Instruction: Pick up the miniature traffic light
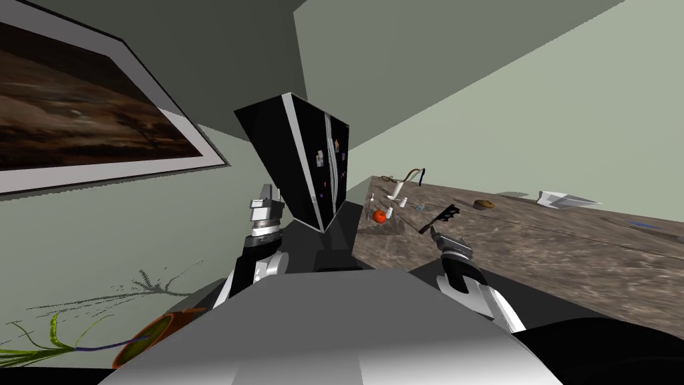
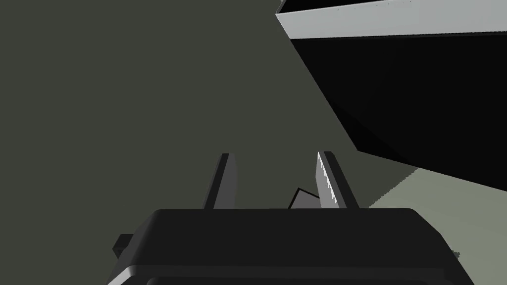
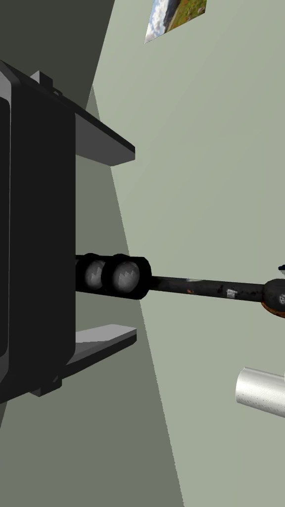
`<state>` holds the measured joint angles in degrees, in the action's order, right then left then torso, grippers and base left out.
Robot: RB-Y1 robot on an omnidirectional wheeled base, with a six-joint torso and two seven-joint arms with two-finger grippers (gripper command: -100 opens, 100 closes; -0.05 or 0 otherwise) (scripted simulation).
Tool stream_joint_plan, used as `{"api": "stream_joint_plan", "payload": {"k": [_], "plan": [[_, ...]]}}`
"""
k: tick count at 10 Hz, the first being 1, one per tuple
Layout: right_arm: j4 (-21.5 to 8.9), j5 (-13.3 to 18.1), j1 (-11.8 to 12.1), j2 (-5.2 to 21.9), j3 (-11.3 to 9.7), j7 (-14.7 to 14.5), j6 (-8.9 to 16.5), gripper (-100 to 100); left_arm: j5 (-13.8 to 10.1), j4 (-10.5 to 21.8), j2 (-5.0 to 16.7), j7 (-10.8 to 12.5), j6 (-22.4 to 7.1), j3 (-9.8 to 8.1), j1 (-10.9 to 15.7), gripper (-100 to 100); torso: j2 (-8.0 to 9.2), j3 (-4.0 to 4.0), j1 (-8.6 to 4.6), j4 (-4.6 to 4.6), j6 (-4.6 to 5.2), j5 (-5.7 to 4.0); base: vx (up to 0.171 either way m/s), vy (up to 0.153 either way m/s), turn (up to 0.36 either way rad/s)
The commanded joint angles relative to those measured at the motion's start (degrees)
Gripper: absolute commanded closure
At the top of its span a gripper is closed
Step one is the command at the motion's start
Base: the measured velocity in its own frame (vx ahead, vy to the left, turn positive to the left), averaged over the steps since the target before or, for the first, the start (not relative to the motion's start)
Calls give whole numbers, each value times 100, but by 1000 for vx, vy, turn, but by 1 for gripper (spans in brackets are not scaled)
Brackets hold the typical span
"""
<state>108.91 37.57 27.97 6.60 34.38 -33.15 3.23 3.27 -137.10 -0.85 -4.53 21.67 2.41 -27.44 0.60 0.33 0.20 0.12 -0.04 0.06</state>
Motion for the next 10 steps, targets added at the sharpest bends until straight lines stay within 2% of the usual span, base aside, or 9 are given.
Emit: {"api": "stream_joint_plan", "payload": {"k": [1,6,7,9,10], "plan": [[-67,13,34,2,108,54,-176,-100,0,0,0,0,0,0,0,0,0,0,0,0,0,0,-148,84,15],[-254,73,139,-12,441,195,-707,-100,0,0,0,0,0,0,0,0,-9,-5,-6,-2,0,-1,-141,87,14],[-240,128,10,-4,311,74,-540,-100,0,0,0,0,0,0,-1,0,-14,-7,-4,-2,0,0,34,-28,-161],[-230,127,-17,-6,265,51,-483,-100,0,-1,2,0,1,-2,-3,0,-112,-63,-74,-23,-3,-15,157,-112,-17],[-207,124,-72,-9,168,2,-363,-100,0,-1,2,0,1,-2,-4,0,-124,-71,-75,-27,-4,-16,180,-104,-20]]}}
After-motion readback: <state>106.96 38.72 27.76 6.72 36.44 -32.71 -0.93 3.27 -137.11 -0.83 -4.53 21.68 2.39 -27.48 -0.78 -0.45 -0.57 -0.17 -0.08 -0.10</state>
